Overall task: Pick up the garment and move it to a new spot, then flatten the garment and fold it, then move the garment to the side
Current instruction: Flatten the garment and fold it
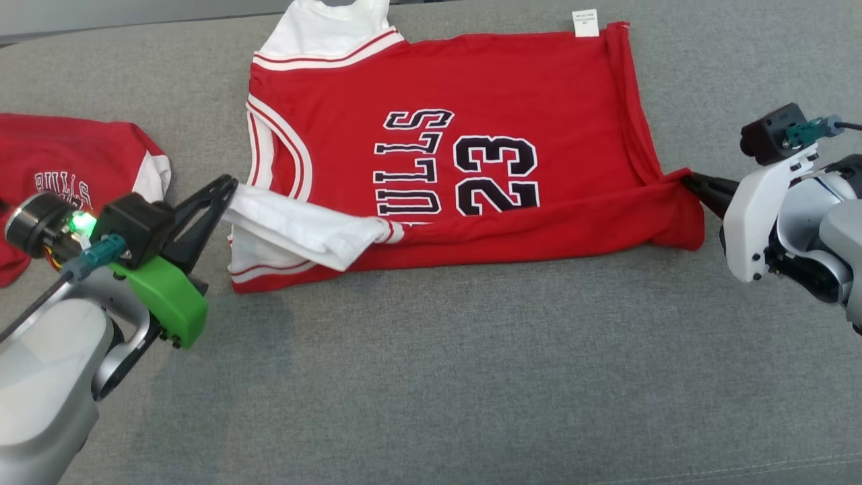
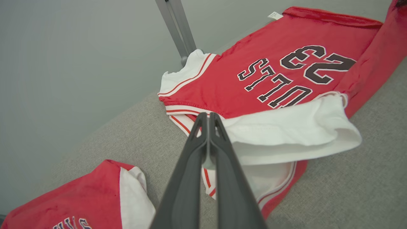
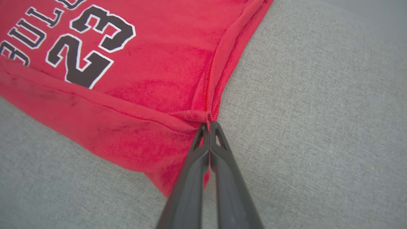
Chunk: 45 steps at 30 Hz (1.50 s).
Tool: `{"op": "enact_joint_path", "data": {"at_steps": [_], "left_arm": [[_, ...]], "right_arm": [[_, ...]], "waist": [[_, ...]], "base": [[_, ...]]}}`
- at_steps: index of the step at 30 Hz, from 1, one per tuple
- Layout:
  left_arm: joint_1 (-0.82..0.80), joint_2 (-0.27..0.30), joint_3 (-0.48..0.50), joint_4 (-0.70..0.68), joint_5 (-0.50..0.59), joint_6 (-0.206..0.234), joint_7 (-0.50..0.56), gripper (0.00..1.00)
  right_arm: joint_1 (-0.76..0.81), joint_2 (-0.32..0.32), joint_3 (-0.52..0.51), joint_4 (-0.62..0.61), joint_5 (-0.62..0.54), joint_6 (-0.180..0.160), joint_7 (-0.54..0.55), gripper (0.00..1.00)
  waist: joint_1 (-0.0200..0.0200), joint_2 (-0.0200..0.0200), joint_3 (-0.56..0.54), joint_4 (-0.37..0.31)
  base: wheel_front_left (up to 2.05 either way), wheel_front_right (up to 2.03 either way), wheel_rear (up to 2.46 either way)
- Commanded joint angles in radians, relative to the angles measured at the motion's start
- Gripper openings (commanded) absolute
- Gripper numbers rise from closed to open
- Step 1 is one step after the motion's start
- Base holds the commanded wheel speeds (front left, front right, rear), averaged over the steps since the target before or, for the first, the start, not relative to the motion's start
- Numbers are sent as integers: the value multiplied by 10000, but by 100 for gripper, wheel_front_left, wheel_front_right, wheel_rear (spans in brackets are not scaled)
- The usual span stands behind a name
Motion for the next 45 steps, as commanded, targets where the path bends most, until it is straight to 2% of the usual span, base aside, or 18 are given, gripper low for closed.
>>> {"op": "enact_joint_path", "data": {"at_steps": [1, 14, 15, 16, 17, 20, 23, 26, 28, 30, 34, 37, 40, 42, 45], "left_arm": [[-373, -104, -38, 241, -75, 2, -144, 0], [-2203, -695, -1260, 2329, -375, -1, -713, 0], [-2288, -760, -1268, 2540, -437, 0, -805, 29], [-2344, -817, -1249, 2731, -464, 0, -876, 77], [-2369, -899, -1227, 2973, -471, 4, -936, 100], [-2381, -1190, -954, 3451, -560, 359, -1250, 100], [-2010, -1548, -161, 3572, -982, 918, -1508, 100], [-1485, -1928, 1224, 2619, -1170, 1319, -1548, 100], [-714, -2185, 2230, 1804, -964, 1530, -1533, 100], [9, -2546, 3274, 925, -674, 1689, -1536, 100], [1592, -3452, 4804, -515, 103, 1595, -1539, 100], [2664, -4257, 5654, -1225, 741, 1407, -1540, 100], [3534, -5060, 6281, -1621, 1289, 1166, -1540, 100], [3953, -5484, 6552, -1798, 1736, 982, -1541, 100], [4481, -5907, 6902, -1784, 2179, 784, -1539, 100]], "right_arm": [[-203, 110, 7, 171, -17, -9, -163, 0], [-809, 764, 110, 1084, -30, -9, -845, 0], [-879, 803, 116, 1098, -130, -9, -1032, 31], [-875, 828, 100, 1194, -78, -10, -1156, 100], [-877, 859, 85, 1341, -80, -10, -1368, 100], [-853, 1001, -30, 1742, -124, -10, -2035, 100], [-568, 1165, -380, 2144, 97, -10, -2920, 100], [-190, 1315, -923, 2214, 420, -9, -3343, 100], [9, 1246, -1376, 2256, 206, -10, -3454, 100], [140, 1266, -2457, 1821, -436, -9, -3467, 100], [1644, 1608, -5399, 680, -2045, -10, -3458, 100], [3090, 2327, -7654, -390, -3592, -6, -3460, 100], [4623, 3254, -9384, -1405, -5019, -6, -3461, 100], [5446, 3867, -10280, -2081, -5781, -7, -3462, 100], [6469, 4699, -11090, -2844, -6682, -6, -3462, 100]], "waist": [[1, 0, 240, 4], [1, 0, 789, -107], [1, 0, 804, -118], [1, 0, 805, -123], [1, 0, 789, -126], [1, 0, 679, -111], [1, 0, 420, -98], [1, 0, 178, -75], [1, 0, -11, -40], [1, 0, -173, -27], [1, 0, -538, -61], [1, 0, -841, -87], [1, 0, -1090, -101], [1, 0, -1188, -116], [1, 0, -1253, -138]], "base": [[0, 0, 0], [0, 0, 0], [0, 0, 0], [0, 0, 0], [0, 0, 0], [0, 0, 0], [0, 0, 0], [0, 0, 0], [0, 0, 0], [0, 0, 0], [0, 0, 0], [0, 0, 0], [0, 0, 0], [0, 0, 0], [0, 0, 0]]}}
